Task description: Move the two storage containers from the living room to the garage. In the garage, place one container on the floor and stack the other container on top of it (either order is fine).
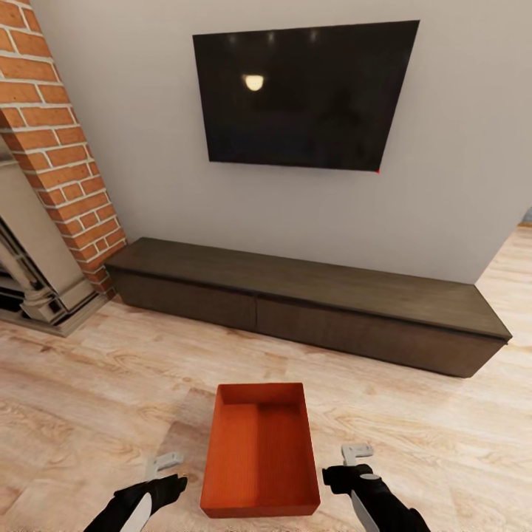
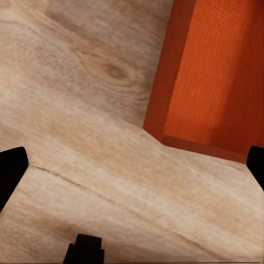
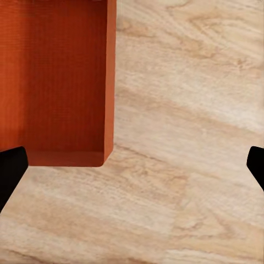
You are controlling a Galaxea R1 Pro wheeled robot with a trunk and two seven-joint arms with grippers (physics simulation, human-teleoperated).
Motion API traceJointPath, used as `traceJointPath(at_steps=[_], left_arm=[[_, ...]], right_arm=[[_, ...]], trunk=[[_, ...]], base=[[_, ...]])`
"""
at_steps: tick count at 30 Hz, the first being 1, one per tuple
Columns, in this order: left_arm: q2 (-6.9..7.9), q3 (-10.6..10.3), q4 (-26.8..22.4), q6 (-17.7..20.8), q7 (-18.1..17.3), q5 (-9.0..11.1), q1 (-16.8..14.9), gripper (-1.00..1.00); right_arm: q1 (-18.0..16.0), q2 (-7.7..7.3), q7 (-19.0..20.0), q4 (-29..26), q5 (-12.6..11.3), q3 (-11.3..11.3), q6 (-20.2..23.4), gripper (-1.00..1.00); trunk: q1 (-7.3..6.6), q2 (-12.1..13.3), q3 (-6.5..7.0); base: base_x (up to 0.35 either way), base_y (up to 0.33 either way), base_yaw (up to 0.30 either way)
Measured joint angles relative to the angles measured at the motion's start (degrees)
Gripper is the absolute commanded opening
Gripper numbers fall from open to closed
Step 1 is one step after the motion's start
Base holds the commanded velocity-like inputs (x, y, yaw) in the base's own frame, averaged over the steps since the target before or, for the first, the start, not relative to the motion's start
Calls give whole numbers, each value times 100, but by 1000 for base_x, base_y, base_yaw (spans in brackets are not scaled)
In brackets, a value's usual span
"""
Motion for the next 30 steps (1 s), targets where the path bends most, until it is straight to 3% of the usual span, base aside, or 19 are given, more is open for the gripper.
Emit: traceJointPath(at_steps=[20,30], left_arm=[[32,-1,18,-19,6,-16,-22,100],[37,3,-262,19,15,-26,-80,100]], right_arm=[[0,-6,0,-10,-13,-3,-66,100],[-20,11,0,-273,-21,-6,-6,100]], trunk=[[0,0,-187],[0,0,-280]], base=[[0,0,0],[0,0,0]])
